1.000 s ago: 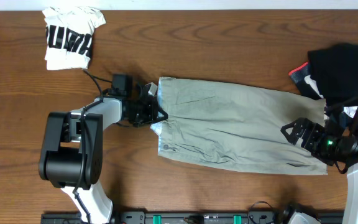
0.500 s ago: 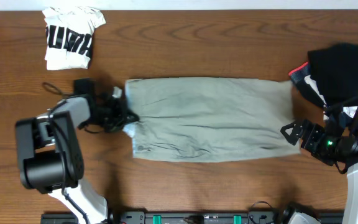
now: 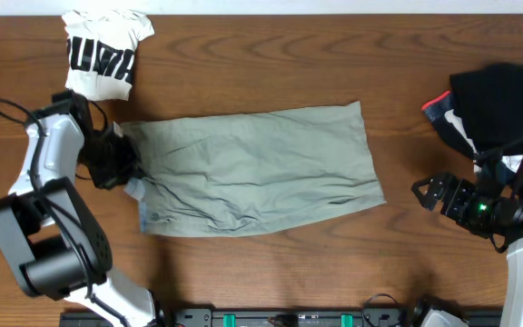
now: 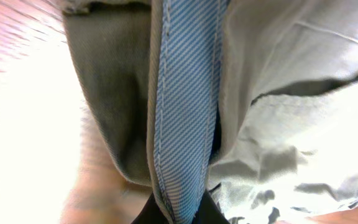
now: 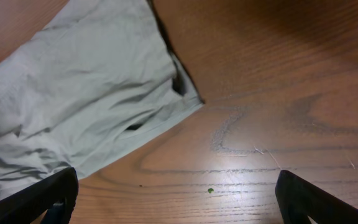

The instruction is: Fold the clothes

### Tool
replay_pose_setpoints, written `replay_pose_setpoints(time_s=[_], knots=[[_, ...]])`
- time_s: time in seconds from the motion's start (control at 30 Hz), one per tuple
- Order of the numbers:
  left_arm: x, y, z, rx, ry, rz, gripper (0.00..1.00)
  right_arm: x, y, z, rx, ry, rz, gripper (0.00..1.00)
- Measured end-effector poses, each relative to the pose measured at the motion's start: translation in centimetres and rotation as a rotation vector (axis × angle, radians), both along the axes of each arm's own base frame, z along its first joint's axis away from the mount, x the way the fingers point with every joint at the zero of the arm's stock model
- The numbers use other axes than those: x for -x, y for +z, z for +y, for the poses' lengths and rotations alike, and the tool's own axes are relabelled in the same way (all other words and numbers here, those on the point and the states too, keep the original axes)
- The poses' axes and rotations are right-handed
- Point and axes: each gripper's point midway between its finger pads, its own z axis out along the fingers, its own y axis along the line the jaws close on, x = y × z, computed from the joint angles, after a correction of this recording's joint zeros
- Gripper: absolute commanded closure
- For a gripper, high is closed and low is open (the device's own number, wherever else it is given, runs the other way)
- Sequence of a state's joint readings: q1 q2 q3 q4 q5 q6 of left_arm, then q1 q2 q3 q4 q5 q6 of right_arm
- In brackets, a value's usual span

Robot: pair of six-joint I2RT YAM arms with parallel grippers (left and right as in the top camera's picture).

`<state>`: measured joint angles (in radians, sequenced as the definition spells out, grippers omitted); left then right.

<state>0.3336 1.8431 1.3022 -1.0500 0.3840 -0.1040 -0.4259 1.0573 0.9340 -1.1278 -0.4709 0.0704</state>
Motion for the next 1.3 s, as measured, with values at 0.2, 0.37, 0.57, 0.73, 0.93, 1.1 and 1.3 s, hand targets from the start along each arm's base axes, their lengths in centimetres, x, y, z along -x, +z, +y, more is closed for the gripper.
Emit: replay_pose_setpoints(time_s=[0.2,0.37,0.57,0.73,0.93,1.1,1.3], knots=[[-0.6,4.4,0.1,-0.057,-0.02,-0.065,0.94,0.0,0.0,0.0,0.0,0.0,0.0,0.01],[-0.6,7.4,-0.6,-0.096,-0.035,-0.143,0.94,-0.1,0.0,-0.1,0.002,0.0,-0.005,0.01],[-0.5,10.5,-3.4,-0.117,-0.086,-0.239,0.94,-0.2,0.1,-0.1,0.004,0.0,-0.008,0.01],[-1.0,12.2,-6.5,-0.108,-0.13,-0.284,0.94,-0.2,0.1,-0.1,0.003,0.0,-0.007,0.01],[-2.0,14.0,-10.3,-0.088,-0.158,-0.336,0.94,-0.2,0.1,-0.1,0.003,0.0,-0.007,0.01],[-3.1,15.1,-13.6,-0.057,-0.161,-0.393,0.94,-0.2,0.1,-0.1,0.003,0.0,-0.007,0.01],[-3.6,15.8,-17.1,-0.015,-0.169,-0.436,0.94,-0.2,0.0,-0.1,0.002,0.0,-0.004,0.01]])
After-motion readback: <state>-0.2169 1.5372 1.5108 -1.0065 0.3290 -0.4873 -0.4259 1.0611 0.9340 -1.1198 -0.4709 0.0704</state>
